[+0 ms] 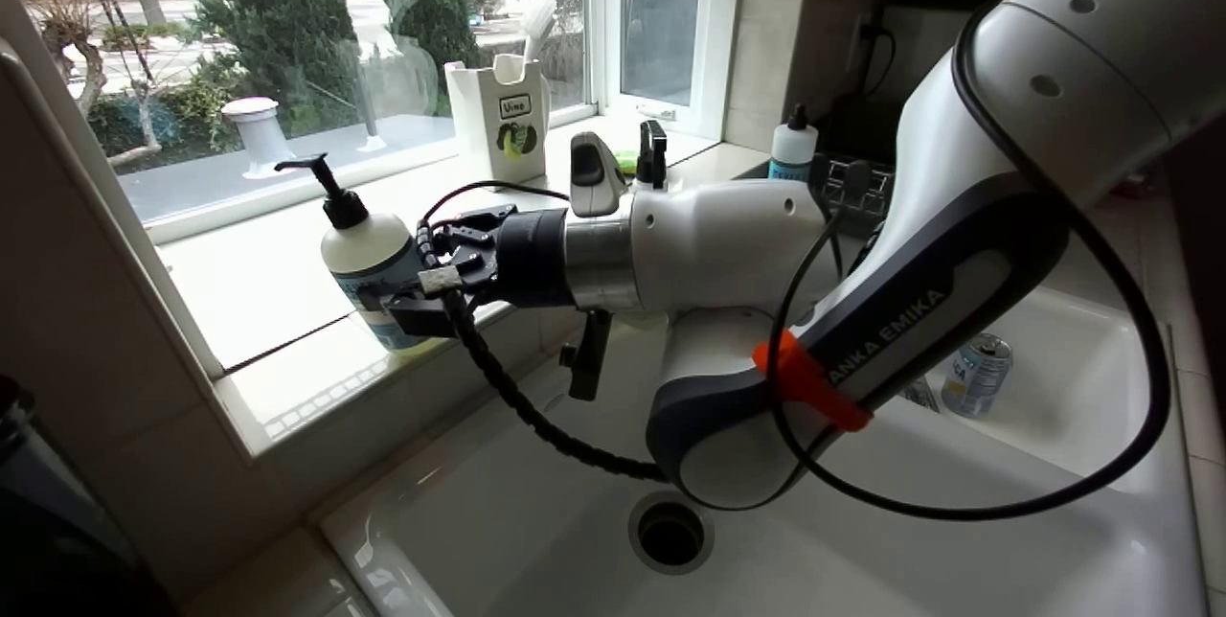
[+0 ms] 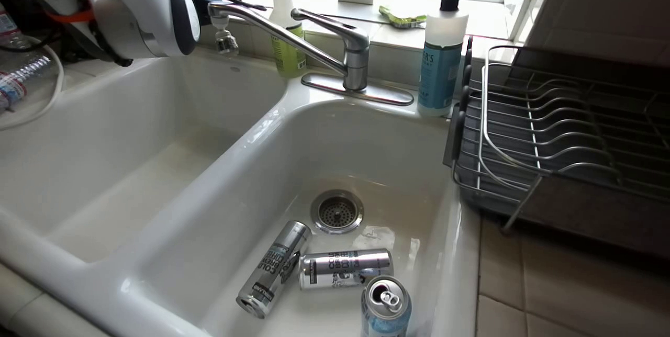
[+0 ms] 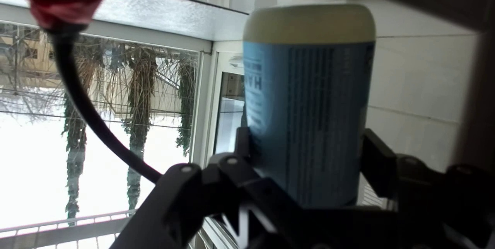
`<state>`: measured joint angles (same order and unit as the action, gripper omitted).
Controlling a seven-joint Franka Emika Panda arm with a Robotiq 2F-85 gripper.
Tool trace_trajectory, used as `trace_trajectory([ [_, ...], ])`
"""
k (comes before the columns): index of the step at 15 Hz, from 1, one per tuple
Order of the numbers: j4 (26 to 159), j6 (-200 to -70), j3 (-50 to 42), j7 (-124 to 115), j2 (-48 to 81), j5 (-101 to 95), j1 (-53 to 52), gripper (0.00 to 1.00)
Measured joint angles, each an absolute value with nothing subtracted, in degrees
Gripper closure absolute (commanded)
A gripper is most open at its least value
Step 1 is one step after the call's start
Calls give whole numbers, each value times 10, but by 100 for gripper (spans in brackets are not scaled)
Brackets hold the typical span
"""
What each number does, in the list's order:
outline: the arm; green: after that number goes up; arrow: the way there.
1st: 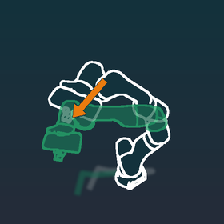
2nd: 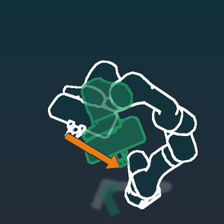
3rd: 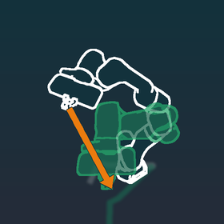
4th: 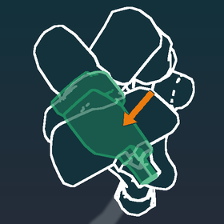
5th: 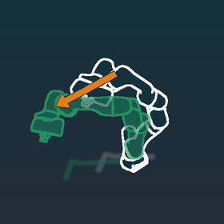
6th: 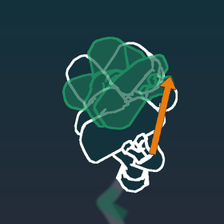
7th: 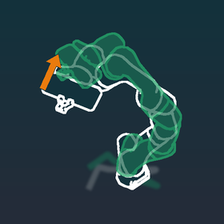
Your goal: Pick up the bottle from the left sink and put it on the window sill
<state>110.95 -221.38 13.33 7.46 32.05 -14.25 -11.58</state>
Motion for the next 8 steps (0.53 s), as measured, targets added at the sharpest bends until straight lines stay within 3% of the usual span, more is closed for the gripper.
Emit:
trace_trajectory([
  [4, 1101, -2220, 127, 75, 330, -134, -117, 56],
  [5, 1097, -2221, 126, 74, 333, -134, -117, 46],
  [6, 1093, -2224, 126, 74, 336, -134, -117, 8],
  [8, 1086, -2230, 126, 72, 342, -134, -118, 7],
])
